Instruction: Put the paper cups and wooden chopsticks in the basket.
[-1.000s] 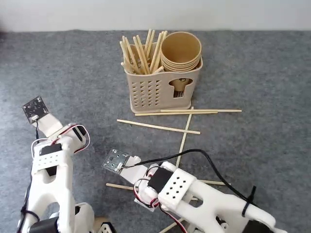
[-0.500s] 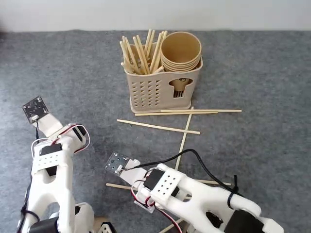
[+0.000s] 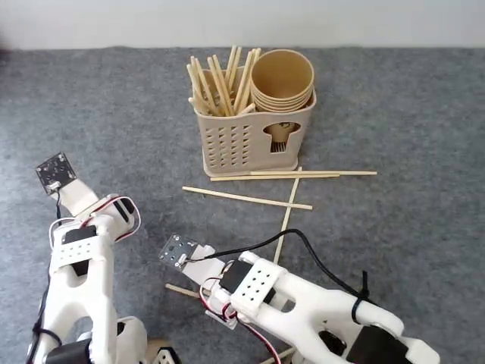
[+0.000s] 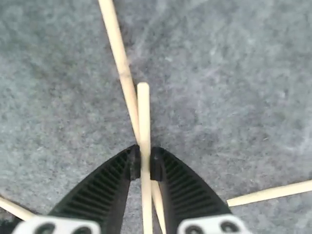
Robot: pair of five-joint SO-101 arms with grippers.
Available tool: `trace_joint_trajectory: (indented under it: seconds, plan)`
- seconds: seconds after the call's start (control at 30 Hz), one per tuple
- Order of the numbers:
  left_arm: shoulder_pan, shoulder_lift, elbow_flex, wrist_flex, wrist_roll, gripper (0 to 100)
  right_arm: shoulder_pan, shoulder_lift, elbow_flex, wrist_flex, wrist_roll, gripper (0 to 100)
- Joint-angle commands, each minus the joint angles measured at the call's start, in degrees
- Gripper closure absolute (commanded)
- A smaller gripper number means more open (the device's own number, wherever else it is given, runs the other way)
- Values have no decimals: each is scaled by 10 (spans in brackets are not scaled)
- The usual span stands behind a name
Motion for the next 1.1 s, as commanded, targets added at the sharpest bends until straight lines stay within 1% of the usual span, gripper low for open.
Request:
trace_joint_trajectory:
  seconds: [0.0,0.13,0.23,0.3,0.4,0.5,0.6,0.93,1.07]
  plan:
    - [-4,-16,-6,-10,-7,813,32,2,-32,3,16,989]
    - [-4,-16,-6,-10,-7,813,61,2,-32,7,35,988]
    - [-4,-16,-6,-10,-7,813,68,2,-32,7,36,988]
    - [-4,-16,-6,-10,-7,813,77,1,-32,8,50,988]
    - [-4,-16,-6,-10,-7,813,108,0,-35,8,77,988]
    - [-4,-16,-6,-10,-7,813,130,-10,-40,11,88,989]
    - [-4,-16,-6,-10,-7,813,124,-28,-41,31,92,989]
    - [-4,-16,-6,-10,-7,813,55,-37,-41,41,87,983]
    - [-4,-16,-6,-10,-7,813,51,-38,-41,41,87,983]
